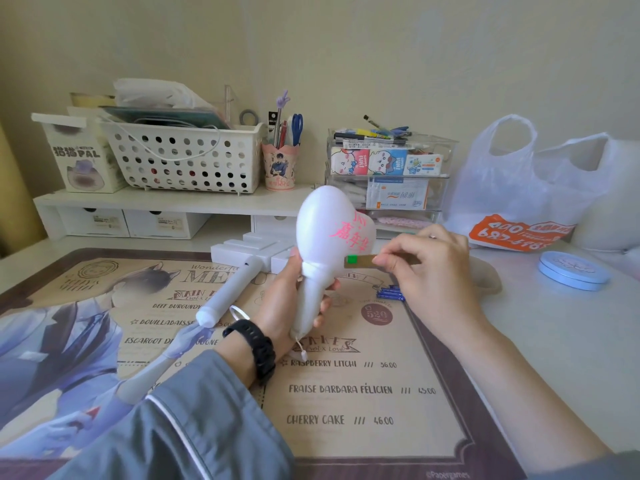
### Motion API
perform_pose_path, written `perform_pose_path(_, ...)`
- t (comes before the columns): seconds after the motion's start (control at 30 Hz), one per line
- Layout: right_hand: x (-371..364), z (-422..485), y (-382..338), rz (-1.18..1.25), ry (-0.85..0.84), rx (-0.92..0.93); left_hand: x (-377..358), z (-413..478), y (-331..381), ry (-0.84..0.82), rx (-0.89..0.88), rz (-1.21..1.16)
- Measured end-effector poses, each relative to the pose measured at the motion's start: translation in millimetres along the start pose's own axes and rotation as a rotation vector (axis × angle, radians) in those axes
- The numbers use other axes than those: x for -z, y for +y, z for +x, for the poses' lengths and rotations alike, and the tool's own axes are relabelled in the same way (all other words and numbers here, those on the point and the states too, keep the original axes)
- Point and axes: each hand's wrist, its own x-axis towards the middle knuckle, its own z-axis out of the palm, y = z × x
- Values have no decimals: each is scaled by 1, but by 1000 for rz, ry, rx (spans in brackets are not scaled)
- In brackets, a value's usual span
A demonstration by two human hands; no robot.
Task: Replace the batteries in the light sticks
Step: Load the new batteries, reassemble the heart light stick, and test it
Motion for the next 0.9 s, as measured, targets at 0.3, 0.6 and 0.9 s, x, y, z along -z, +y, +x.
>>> perform_pose_path(0.3, -12, -8, 3, -179, -79, 160, -2, 3, -7, 78, -54, 309)
perform_pose_path(0.6, -20, -10, 4, -186, -116, 173, -4, 3, -15, 167, -154, 426)
perform_pose_path(0.9, 0, 6, 17, 23, 124, -371, 3, 9, -4, 143, -35, 56)
